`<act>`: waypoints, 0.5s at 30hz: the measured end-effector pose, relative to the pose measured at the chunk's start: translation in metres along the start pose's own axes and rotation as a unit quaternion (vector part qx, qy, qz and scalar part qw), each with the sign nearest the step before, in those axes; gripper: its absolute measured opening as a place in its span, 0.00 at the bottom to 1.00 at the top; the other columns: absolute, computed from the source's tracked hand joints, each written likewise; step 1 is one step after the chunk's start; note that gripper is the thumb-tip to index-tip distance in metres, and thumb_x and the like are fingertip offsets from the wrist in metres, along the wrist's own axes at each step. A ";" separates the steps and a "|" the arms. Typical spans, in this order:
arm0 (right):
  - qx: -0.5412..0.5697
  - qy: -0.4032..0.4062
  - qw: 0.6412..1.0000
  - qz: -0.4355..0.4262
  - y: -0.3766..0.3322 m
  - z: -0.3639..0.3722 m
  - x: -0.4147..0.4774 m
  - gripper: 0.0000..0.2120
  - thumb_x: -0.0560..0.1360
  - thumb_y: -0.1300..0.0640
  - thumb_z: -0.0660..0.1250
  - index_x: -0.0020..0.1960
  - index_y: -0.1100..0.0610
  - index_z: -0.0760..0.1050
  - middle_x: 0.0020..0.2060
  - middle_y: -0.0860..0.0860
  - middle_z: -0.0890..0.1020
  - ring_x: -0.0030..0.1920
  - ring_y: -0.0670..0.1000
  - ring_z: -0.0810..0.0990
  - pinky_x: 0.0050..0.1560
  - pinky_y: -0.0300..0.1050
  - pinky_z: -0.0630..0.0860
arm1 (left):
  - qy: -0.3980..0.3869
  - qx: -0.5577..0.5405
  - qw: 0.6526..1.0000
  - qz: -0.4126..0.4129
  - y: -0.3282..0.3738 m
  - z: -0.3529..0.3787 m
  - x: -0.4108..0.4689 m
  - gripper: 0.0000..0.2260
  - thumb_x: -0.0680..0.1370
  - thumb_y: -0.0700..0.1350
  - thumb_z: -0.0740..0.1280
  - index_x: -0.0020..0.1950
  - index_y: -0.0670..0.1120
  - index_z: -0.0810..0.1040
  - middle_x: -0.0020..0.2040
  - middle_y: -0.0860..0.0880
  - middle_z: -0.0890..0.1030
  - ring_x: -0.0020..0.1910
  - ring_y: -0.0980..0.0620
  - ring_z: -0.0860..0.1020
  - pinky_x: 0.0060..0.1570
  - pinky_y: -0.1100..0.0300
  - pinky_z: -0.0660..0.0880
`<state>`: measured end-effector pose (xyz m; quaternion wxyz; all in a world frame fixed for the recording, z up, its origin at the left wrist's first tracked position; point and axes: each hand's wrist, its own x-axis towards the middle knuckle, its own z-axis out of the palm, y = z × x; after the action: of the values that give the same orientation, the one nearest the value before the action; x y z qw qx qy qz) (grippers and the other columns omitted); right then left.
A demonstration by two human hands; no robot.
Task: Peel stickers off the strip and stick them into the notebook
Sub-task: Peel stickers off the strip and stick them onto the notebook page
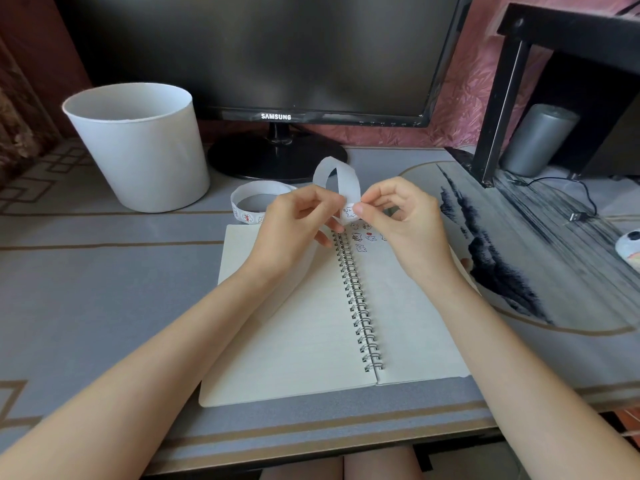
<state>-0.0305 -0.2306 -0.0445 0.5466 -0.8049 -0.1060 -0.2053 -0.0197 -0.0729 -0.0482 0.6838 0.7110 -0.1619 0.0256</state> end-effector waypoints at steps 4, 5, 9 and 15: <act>0.007 -0.001 1.000 0.007 0.001 0.000 0.000 0.06 0.71 0.61 0.73 0.42 0.51 0.79 0.36 0.44 0.82 0.40 0.43 0.79 0.44 0.48 0.74 | -0.008 0.029 1.000 0.009 -0.003 0.001 -0.001 0.04 0.78 0.38 0.66 0.45 0.39 0.80 0.37 0.48 0.80 0.36 0.56 0.80 0.32 0.64 0.76; 0.002 -0.003 1.000 0.007 0.001 0.000 0.000 0.05 0.71 0.61 0.73 0.42 0.51 0.79 0.36 0.44 0.82 0.40 0.44 0.79 0.45 0.49 0.74 | -0.007 0.027 1.000 0.010 -0.003 0.001 -0.001 0.05 0.78 0.38 0.66 0.45 0.40 0.80 0.37 0.49 0.80 0.36 0.55 0.80 0.33 0.64 0.76; -0.006 -0.008 1.000 0.012 -0.001 0.000 -0.001 0.05 0.71 0.61 0.72 0.42 0.52 0.81 0.37 0.44 0.83 0.40 0.45 0.79 0.48 0.53 0.76 | -0.006 0.025 1.000 0.014 -0.004 0.000 0.000 0.05 0.78 0.37 0.66 0.45 0.40 0.80 0.37 0.50 0.80 0.36 0.55 0.79 0.35 0.61 0.77; -0.001 -0.008 1.000 0.014 -0.002 0.000 -0.002 0.05 0.71 0.62 0.73 0.42 0.52 0.81 0.37 0.45 0.83 0.39 0.45 0.79 0.47 0.54 0.78 | -0.009 0.021 1.000 0.016 -0.004 0.000 0.000 0.05 0.78 0.37 0.66 0.46 0.40 0.81 0.38 0.49 0.81 0.36 0.55 0.80 0.36 0.63 0.77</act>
<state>-0.0328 -0.2303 -0.0436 0.5481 -0.8081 -0.0992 -0.1917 -0.0183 -0.0727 -0.0522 0.6671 0.7224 -0.1789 0.0334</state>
